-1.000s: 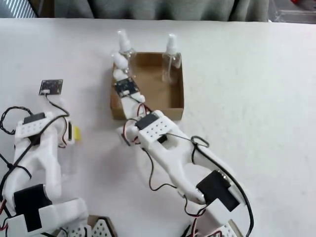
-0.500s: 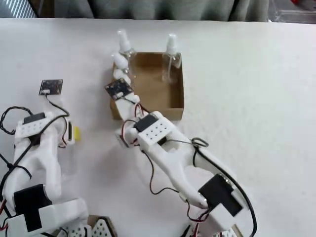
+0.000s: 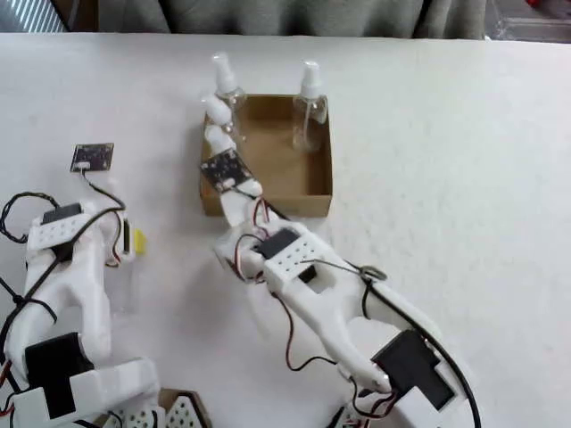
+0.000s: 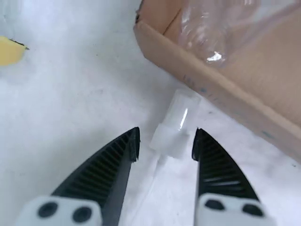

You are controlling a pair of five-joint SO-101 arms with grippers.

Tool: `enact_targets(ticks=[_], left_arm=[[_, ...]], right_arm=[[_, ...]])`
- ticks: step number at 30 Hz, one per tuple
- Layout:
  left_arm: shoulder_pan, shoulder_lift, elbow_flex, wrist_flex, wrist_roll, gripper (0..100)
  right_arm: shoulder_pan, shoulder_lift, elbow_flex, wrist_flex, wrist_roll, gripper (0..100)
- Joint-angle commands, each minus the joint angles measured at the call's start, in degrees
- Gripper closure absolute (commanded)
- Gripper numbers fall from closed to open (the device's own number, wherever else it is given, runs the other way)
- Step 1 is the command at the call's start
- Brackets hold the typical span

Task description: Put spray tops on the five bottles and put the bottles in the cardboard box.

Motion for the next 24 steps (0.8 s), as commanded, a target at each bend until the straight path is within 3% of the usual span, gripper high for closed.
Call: enact_targets(ticks=[1,16,20,24], left_arm=[[-0.31,-0.57,-3.16,-1.23,0.44,98],[-0.31,-0.57,-3.08,-1.23,0.44,98],[-0.31,-0.57,-3.08,-1.23,0.44,98],[-0.31,-0.57,-3.08,-1.23,0.35,98]], right_arm=[[-0.04,-2.51,0.00,-2.33,0.62,83.6],[0.66,7.96,-9.58,4.70,1.05,84.3],[1.10,7.96,-9.58,4.79,0.97,98.1],[3.12,7.87,-10.02,7.08,0.70,97.1]])
